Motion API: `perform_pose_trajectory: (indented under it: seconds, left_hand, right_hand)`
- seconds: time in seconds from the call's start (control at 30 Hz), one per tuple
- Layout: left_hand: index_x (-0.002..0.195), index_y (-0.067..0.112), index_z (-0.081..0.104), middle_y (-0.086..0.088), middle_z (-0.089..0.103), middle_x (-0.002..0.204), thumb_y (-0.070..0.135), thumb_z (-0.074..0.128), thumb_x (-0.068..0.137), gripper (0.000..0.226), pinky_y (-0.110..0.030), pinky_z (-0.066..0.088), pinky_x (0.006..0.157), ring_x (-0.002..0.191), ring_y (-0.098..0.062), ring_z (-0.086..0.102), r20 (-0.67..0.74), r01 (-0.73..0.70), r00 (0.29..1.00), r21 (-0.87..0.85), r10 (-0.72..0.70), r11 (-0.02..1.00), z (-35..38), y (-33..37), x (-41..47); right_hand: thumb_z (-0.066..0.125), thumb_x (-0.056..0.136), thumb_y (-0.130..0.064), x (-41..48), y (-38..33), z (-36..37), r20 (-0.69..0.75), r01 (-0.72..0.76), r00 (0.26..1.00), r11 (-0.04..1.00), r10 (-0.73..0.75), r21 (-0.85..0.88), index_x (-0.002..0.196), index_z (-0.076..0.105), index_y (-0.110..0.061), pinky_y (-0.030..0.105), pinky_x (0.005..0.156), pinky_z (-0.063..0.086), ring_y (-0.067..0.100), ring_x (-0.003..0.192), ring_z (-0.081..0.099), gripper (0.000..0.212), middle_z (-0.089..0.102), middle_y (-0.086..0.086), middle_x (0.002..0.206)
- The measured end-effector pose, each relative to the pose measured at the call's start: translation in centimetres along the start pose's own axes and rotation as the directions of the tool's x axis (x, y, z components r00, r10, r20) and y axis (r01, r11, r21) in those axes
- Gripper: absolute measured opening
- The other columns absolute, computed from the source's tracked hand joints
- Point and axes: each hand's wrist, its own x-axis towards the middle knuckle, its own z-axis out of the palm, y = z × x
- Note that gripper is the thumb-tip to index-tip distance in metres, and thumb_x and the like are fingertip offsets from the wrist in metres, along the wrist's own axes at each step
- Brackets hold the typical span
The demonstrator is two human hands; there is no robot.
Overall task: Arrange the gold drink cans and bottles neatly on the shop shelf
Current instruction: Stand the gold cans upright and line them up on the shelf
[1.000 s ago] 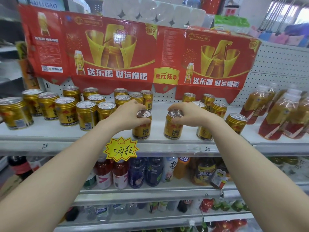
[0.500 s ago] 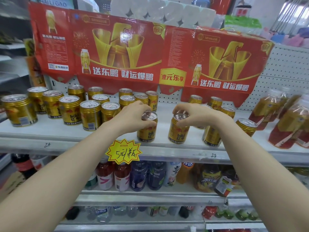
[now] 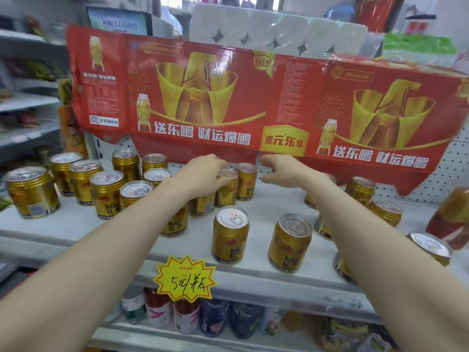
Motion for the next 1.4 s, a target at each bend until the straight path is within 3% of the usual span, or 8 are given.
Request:
perform_pose_trajectory:
  seconds: [0.13, 0.27, 0.53, 0.8, 0.93, 1.03, 1.1, 1.4]
  left_hand:
    - [0.122, 0.013, 0.056, -0.010, 0.060, 0.118, 0.047, 0.055, 0.095, 0.044, -0.038, 0.046, 0.086, 0.110, -0.028, 0.055, 0.069, -0.013, 0.998, 0.047, 0.009, 0.999, 1.4, -0.7, 2.3]
    - [0.117, 0.013, 0.056, -0.008, 0.063, 0.111, 0.050, 0.055, 0.094, 0.044, -0.035, 0.041, 0.073, 0.100, -0.027, 0.058, 0.084, -0.012, 0.996, 0.049, 0.008, 0.999, 2.0, -1.2, 3.3]
    - [0.098, 0.019, 0.055, 0.000, 0.058, 0.090, 0.063, 0.059, 0.084, 0.046, -0.035, 0.045, 0.070, 0.085, -0.022, 0.057, 0.047, -0.028, 0.999, 0.030, 0.026, 0.999, 3.0, -1.8, 4.4]
    - [0.086, 0.020, 0.053, 0.001, 0.060, 0.080, 0.060, 0.064, 0.083, 0.041, -0.033, 0.039, 0.060, 0.074, -0.020, 0.055, 0.038, -0.017, 0.999, -0.013, 0.018, 1.000, 2.6, -1.7, 4.4]
    - [0.089, 0.019, 0.055, 0.000, 0.061, 0.081, 0.061, 0.066, 0.080, 0.044, -0.033, 0.036, 0.058, 0.075, -0.020, 0.055, 0.057, -0.032, 0.998, -0.033, 0.034, 0.999, 2.0, -1.3, 4.1]
    - [0.109, 0.018, 0.061, -0.001, 0.066, 0.094, 0.063, 0.067, 0.078, 0.055, -0.036, 0.050, 0.067, 0.083, -0.019, 0.059, 0.098, -0.078, 0.992, -0.073, 0.085, 0.994, 1.8, -0.7, 3.6]
    - [0.116, 0.016, 0.061, -0.003, 0.067, 0.102, 0.062, 0.068, 0.079, 0.060, -0.038, 0.054, 0.076, 0.089, -0.021, 0.061, 0.122, -0.105, 0.986, -0.086, 0.115, 0.991, 1.5, -0.1, 3.0]
    - [0.110, 0.019, 0.061, 0.000, 0.066, 0.096, 0.066, 0.068, 0.075, 0.059, -0.037, 0.054, 0.074, 0.086, -0.019, 0.060, 0.119, -0.095, 0.987, -0.103, 0.107, 0.990, 1.1, 0.9, 1.7]
  right_hand:
    - [0.065, 0.093, -0.025, 3.8, -0.3, 1.6, 0.059, 0.064, 0.996, 0.998, -0.063, -0.006, 0.153, 0.033, -0.014, 0.033, 0.111, 0.034, 0.025, 0.139, 0.041, 0.069, 0.040, 0.007, 0.155]
    - [0.063, 0.094, -0.030, 5.8, -0.6, 2.6, 0.138, 0.073, 0.987, 0.995, -0.082, 0.072, 0.157, 0.027, -0.019, 0.035, 0.115, 0.033, 0.024, 0.144, 0.034, 0.073, 0.033, 0.004, 0.159]
    - [0.064, 0.093, -0.036, 4.0, 0.0, 1.4, 0.119, 0.025, 0.993, 1.000, -0.024, -0.011, 0.143, 0.048, -0.015, 0.037, 0.092, 0.049, 0.028, 0.117, 0.053, 0.057, 0.053, 0.011, 0.134]
    - [0.073, 0.085, -0.041, -1.8, 1.4, -0.9, 0.201, -0.090, 0.976, 0.996, 0.087, 0.005, 0.136, 0.054, -0.021, 0.034, 0.088, 0.050, 0.020, 0.111, 0.056, 0.058, 0.057, 0.001, 0.131]
    - [0.076, 0.080, -0.045, -3.3, 1.5, -1.3, 0.227, -0.151, 0.964, 0.988, 0.142, 0.023, 0.129, 0.055, -0.026, 0.032, 0.078, 0.055, 0.018, 0.099, 0.063, 0.056, 0.059, -0.001, 0.121]
    - [0.077, 0.078, -0.045, -3.8, 1.3, -1.4, 0.225, -0.179, 0.960, 0.983, 0.167, 0.033, 0.128, 0.056, -0.025, 0.028, 0.069, 0.052, 0.016, 0.093, 0.063, 0.057, 0.061, -0.002, 0.116]
    - [0.077, 0.079, -0.044, -3.9, 1.2, -1.3, 0.219, -0.185, 0.960, 0.982, 0.175, 0.027, 0.129, 0.055, -0.024, 0.028, 0.070, 0.050, 0.018, 0.096, 0.062, 0.057, 0.060, -0.001, 0.118]
    - [0.073, 0.085, -0.040, -4.3, 0.5, -1.1, 0.207, -0.206, 0.957, 0.979, 0.202, -0.002, 0.133, 0.051, -0.021, 0.035, 0.088, 0.051, 0.021, 0.109, 0.055, 0.057, 0.057, 0.002, 0.128]
